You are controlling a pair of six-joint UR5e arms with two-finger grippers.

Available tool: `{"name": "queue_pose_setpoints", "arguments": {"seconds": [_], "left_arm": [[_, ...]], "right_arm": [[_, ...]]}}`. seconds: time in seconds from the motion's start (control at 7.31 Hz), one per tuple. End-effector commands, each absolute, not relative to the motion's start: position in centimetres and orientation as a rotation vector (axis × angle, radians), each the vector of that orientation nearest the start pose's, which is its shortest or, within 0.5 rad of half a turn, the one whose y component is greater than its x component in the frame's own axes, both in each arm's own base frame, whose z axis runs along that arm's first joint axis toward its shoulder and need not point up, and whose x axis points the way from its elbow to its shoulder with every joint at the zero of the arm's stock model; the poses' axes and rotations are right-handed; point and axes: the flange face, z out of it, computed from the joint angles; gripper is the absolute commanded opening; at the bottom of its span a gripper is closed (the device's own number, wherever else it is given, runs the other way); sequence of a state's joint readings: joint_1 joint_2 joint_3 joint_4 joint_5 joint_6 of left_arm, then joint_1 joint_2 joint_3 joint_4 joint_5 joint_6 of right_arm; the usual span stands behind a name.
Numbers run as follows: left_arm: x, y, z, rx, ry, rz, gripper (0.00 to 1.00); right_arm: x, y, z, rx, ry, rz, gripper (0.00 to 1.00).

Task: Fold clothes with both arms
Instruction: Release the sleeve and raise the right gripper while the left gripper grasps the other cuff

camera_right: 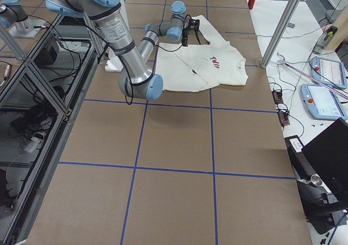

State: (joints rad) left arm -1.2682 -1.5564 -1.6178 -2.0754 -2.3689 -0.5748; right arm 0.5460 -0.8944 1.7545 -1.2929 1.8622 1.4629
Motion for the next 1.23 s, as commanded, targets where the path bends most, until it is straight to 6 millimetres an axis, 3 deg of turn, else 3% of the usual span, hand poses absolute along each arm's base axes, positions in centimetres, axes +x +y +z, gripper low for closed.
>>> {"name": "queue_pose_setpoints", "arguments": {"seconds": [0.0, 0.14, 0.27, 0.41, 0.55, 0.68, 0.82, 1.09], "left_arm": [[12.6, -53.1, 60.3, 0.111, 0.916, -0.025, 0.94], [12.9, -53.6, 60.9, 0.097, 0.913, -0.031, 0.91], [14.7, -54.4, 61.1, 0.063, 0.913, -0.041, 0.86], [16.1, -56.2, 61.5, 0.039, 0.909, -0.047, 0.81], [17.3, -57.3, 61.5, 0.026, 0.908, -0.047, 0.81], [17.8, -57.1, 61.7, 0.019, 0.905, -0.045, 0.81], [18.0, -57.1, 61.8, 0.015, 0.902, -0.045, 0.76], [19.2, -56.8, 62.2, -0.002, 0.896, -0.03, 0.74]], "right_arm": [[-41.3, -48.0, 18.6, 0.078, -1.147, 0.293, 0.99], [-38.1, -49.6, 21.3, 0.057, -1.132, 0.313, 0.99], [-34.4, -51.5, 22.8, 0.038, -1.129, 0.297, 0.99], [-31.1, -52.9, 25.6, 0.056, -1.102, 0.274, 0.99], [-28.5, -53.8, 28.5, 0.075, -1.068, 0.251, 0.99], [-26.5, -54.5, 30.1, 0.077, -1.056, 0.247, 0.99], [-26.3, -54.9, 32.0, 0.078, -1.031, 0.24, 0.99], [-25.6, -55.1, 32.4, 0.082, -1.031, 0.245, 0.99]]}}
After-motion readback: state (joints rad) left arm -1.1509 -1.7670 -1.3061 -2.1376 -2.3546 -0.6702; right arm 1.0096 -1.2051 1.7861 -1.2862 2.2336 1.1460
